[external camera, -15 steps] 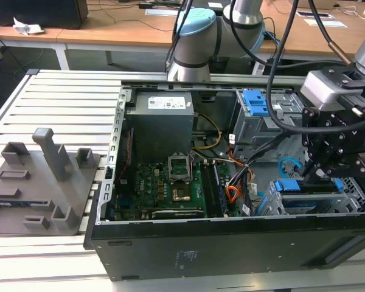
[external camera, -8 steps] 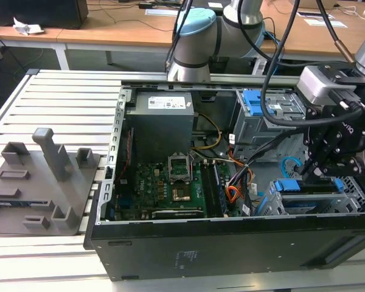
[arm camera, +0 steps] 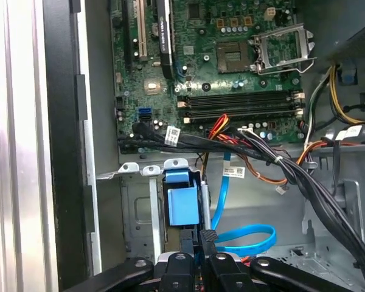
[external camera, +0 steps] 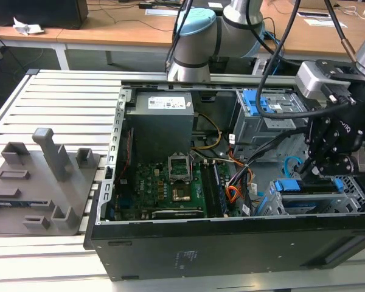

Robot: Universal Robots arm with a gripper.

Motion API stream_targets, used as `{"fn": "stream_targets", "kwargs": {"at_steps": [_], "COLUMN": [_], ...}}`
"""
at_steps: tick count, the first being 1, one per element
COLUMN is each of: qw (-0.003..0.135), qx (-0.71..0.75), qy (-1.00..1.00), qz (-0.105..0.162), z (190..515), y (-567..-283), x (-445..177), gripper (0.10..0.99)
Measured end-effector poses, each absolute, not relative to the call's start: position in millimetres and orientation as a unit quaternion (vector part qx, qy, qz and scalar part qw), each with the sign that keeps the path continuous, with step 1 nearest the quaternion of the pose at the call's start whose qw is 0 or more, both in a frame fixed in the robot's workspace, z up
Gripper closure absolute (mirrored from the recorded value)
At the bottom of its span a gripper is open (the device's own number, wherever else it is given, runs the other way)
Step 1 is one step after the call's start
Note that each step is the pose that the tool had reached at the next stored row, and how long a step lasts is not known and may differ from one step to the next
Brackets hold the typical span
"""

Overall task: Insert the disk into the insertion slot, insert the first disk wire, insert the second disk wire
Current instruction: 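Insert the second disk wire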

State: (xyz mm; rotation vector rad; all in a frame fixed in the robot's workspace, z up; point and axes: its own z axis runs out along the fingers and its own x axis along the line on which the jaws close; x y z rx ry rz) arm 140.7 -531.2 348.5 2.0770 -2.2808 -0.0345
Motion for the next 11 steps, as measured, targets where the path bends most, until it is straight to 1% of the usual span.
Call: {"fn": "stream_targets", "kwargs": {"at_steps": [9,11], "qw": [0.027,0.020], "qx": [0.627,0.627], "qy": [-0.778,-0.778], "qz": [-0.013,-0.023], "z": [348.5,348.4], "y": [-531.3,-531.2], "x": [141.0,141.2], "gripper": [0.922,0.922]}}
